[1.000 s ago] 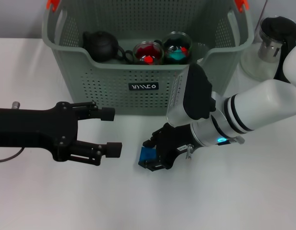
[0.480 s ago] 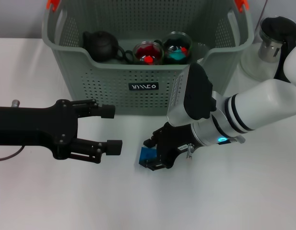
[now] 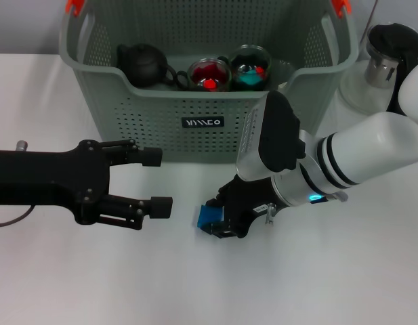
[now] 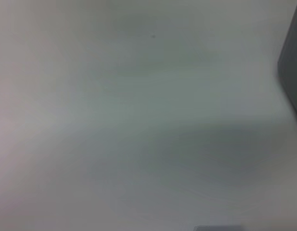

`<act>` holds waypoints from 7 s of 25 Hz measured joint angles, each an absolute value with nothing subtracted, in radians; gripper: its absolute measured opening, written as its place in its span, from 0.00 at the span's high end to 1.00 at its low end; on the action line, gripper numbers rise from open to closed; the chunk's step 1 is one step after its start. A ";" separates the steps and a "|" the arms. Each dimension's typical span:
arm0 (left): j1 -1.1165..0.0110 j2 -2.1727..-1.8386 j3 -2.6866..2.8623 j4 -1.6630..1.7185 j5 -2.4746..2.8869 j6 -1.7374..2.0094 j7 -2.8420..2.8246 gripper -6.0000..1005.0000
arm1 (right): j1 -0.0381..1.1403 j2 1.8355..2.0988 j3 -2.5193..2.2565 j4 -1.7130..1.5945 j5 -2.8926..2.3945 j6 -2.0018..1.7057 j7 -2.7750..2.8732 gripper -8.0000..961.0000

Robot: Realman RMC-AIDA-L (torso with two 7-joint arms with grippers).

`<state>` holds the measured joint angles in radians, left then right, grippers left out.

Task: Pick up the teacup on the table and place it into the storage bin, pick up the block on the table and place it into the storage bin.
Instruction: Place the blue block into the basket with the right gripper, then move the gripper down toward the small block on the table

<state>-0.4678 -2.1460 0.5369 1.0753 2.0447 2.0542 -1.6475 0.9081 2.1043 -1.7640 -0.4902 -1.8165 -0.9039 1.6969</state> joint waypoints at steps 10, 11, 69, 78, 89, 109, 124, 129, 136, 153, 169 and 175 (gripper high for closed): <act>-0.466 -2.144 0.537 1.076 2.045 2.058 -1.647 0.05 | 0.847 2.076 -1.681 -0.625 -1.819 -1.048 1.694 0.55; -0.465 -2.144 0.537 1.078 2.045 2.058 -1.647 0.05 | 0.837 2.066 -1.647 -0.650 -1.819 -1.079 1.694 0.55; -0.438 -2.144 0.574 1.107 2.093 2.065 -1.603 0.05 | 0.803 2.101 -1.181 -1.204 -2.481 -1.744 2.391 0.04; -0.432 -2.147 0.572 1.106 2.093 2.065 -1.592 0.05 | 0.895 2.106 -1.372 -0.988 -2.446 -1.514 2.445 0.04; -0.429 -2.148 0.569 1.102 2.087 2.066 -1.592 0.05 | 0.910 2.109 -1.545 -0.856 -2.347 -1.248 2.451 0.05; -0.430 -2.148 0.566 1.096 2.085 2.066 -1.584 0.05 | 0.918 2.112 -1.749 -0.751 -2.282 -0.984 2.503 0.05; -0.430 -2.148 0.566 1.094 2.085 2.063 -1.580 0.05 | 0.911 2.115 -1.780 -0.728 -2.274 -0.919 2.518 0.32; -0.430 -2.148 0.566 1.094 2.085 2.063 -1.580 0.05 | 0.911 2.115 -1.788 -0.727 -2.268 -0.909 2.519 0.51; -0.430 -2.148 0.566 1.094 2.085 2.063 -1.580 0.05 | 0.913 2.115 -1.816 -0.726 -2.245 -0.904 2.516 0.51; -0.430 -2.148 0.564 1.091 2.085 2.060 -1.580 0.05 | 0.915 2.113 -1.818 -0.726 -2.235 -0.916 2.508 0.48; -0.433 -2.146 0.564 1.091 2.085 2.058 -1.580 0.05 | 0.920 2.115 -1.828 -0.703 -2.235 -0.885 2.508 0.37; -0.434 -2.146 0.563 1.089 2.085 2.057 -1.580 0.05 | 0.920 2.117 -1.845 -0.702 -2.235 -0.879 2.516 0.38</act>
<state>-0.4341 -2.1460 0.5633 1.0891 2.0847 2.0573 -1.5800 0.9198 2.1167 -1.8448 -0.7024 -2.2351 -0.8788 2.5157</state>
